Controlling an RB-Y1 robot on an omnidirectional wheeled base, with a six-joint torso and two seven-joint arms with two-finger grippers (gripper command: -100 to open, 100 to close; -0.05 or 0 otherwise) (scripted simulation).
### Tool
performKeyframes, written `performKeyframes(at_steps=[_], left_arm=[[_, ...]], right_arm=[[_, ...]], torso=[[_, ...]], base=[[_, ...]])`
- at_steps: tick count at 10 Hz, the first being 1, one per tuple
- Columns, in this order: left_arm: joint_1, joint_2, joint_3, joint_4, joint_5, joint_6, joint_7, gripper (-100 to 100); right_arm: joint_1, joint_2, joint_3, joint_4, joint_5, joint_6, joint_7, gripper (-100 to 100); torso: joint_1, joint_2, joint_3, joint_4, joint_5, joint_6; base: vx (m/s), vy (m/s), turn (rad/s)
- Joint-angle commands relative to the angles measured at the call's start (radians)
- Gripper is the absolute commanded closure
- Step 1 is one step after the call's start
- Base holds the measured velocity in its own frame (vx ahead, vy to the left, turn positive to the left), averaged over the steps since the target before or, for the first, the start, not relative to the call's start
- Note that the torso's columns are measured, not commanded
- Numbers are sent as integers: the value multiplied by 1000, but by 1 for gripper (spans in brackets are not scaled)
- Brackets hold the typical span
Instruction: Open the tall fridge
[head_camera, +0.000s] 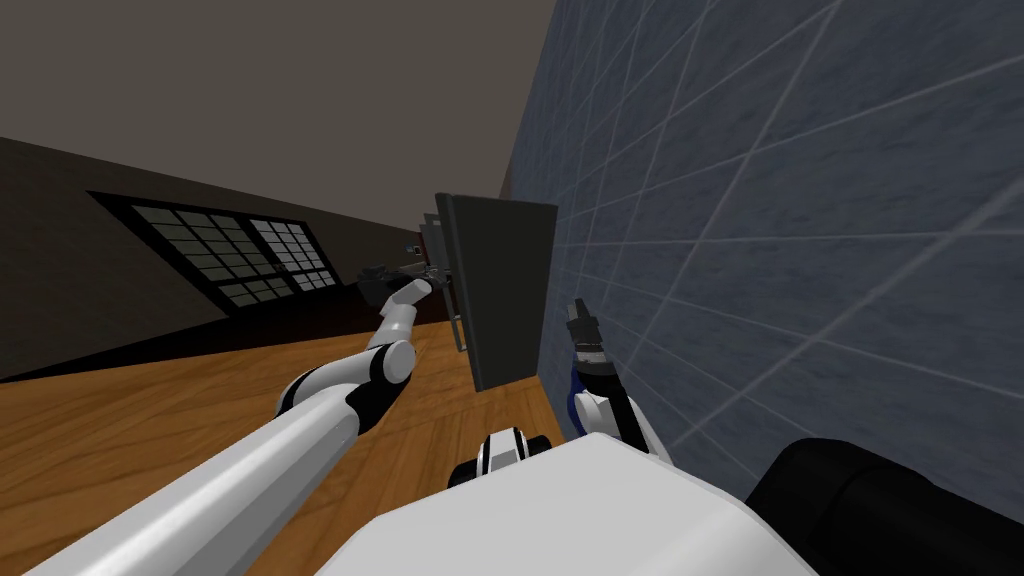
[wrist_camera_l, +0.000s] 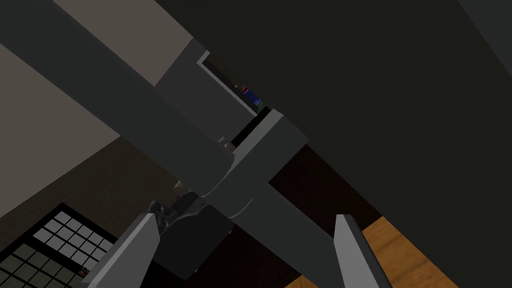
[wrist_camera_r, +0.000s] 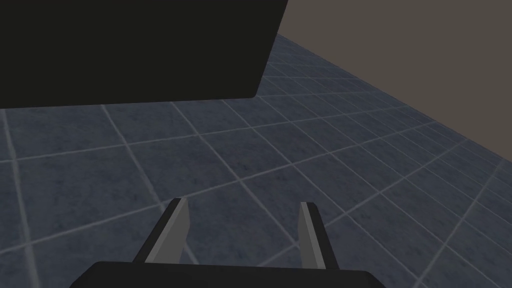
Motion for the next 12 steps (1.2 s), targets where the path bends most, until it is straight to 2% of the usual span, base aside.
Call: performKeyframes(at_steps=[1, 2, 3, 6, 7, 8, 12], left_arm=[[-7, 46, 34, 49, -56, -31, 28, -100], [-7, 46, 34, 49, -57, -31, 28, -100], [-15, 89, 68, 80, -114, -61, 57, -100], [-15, 93, 68, 98, -114, -61, 57, -100], [-22, 136, 101, 125, -172, -92, 85, -100], [-22, 139, 101, 147, -172, -92, 85, -100], [-22, 139, 101, 147, -172, -92, 85, -100]], right_arm=[[0, 0, 0, 0, 0, 0, 0, 0], [0, 0, 0, 0, 0, 0, 0, 0], [0, 0, 0, 0, 0, 0, 0, 0], [0, 0, 0, 0, 0, 0, 0, 0], [0, 0, 0, 0, 0, 0, 0, 0], [0, 0, 0, 0, 0, 0, 0, 0], [0, 0, 0, 0, 0, 0, 0, 0]], torso=[[1, 2, 1, 0, 0, 2], [1, 1, 1, 1, 0, 1], [-2, -1, -1, 0, -1, -1], [-4, -1, -1, 0, -1, 0], [-3, 0, 0, 0, -1, 0], [-2, -2, -1, 2, -2, 0], [-3, 0, 0, 0, -1, 3]], base=[[-61, 63, -236], [-23, 41, 29], [-33, 56, -338], [4, 2, -30], [18, -24, -69], [22, -16, -95], [5, 4, -30]])
